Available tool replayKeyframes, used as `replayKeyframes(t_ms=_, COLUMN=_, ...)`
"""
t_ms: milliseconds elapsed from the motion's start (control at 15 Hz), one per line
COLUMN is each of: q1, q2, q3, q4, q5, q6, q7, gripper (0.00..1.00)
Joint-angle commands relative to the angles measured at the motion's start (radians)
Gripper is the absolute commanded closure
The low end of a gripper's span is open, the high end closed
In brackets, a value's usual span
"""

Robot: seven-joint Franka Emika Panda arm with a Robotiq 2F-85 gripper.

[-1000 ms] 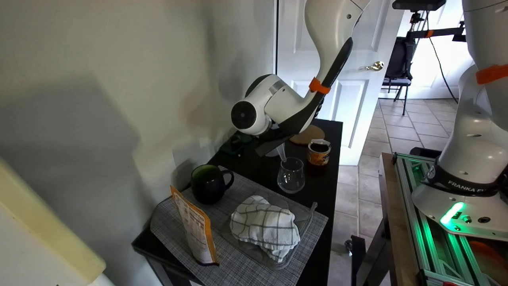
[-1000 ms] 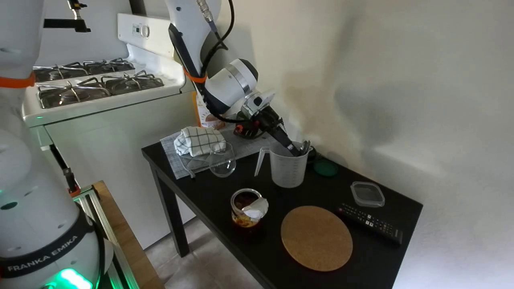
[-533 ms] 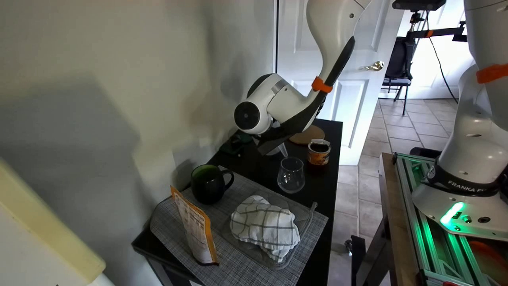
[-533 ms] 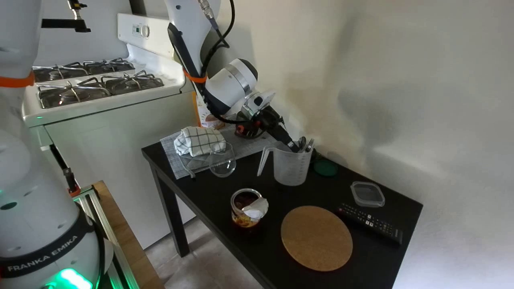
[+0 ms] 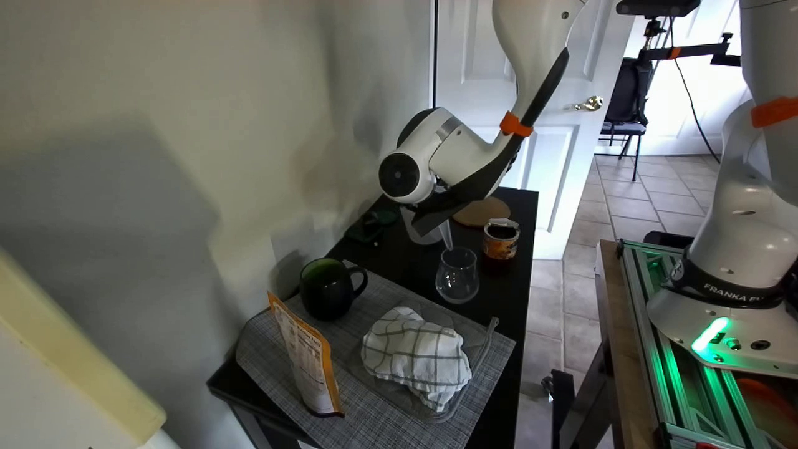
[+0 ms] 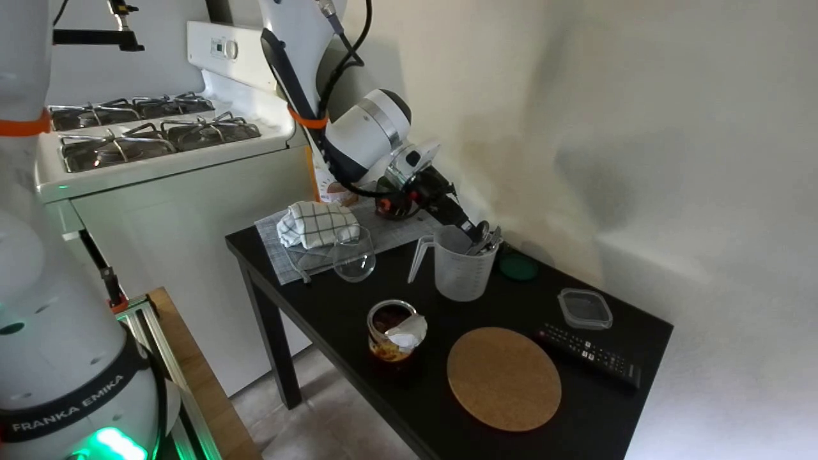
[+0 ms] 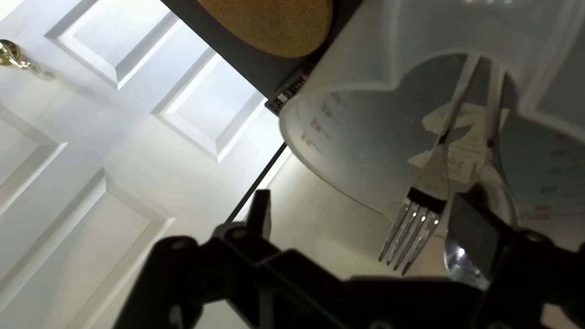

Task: Transfer the spoon to the jug

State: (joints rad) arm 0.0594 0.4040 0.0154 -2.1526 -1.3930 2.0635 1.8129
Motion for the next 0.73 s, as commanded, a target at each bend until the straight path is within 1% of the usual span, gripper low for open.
replayKeyframes(t_ms=0, q1=-0.016, q2=-0.066, q3=0.008, q4=-0.068, q5=-0.025, q6=0.027, q7=0.047, gripper=0.00)
replayKeyframes(t_ms=67, q1=-0.019, q2=-0.086, q3=0.011, q4=-0.082, q5=-0.013, q6=0.033, q7=0.045, gripper=0.00)
replayKeyframes(t_ms=200, q1=-0.033, q2=-0.143, q3=0.016, q4=-0.129, q5=-0.009, q6=0.082, q7=0.042, gripper=0.00)
replayKeyframes(t_ms=400, q1=-0.032, q2=-0.239, q3=0.009, q4=-0.208, q5=-0.041, q6=0.121, q7=0.101, gripper=0.00)
replayKeyframes(t_ms=600, q1=-0.044, q2=-0.339, q3=-0.005, q4=-0.279, q5=-0.163, q6=0.186, q7=0.196, gripper=0.00)
replayKeyframes(t_ms=667, q1=-0.032, q2=-0.247, q3=0.009, q4=-0.193, q5=-0.083, q6=0.114, q7=0.110, gripper=0.00)
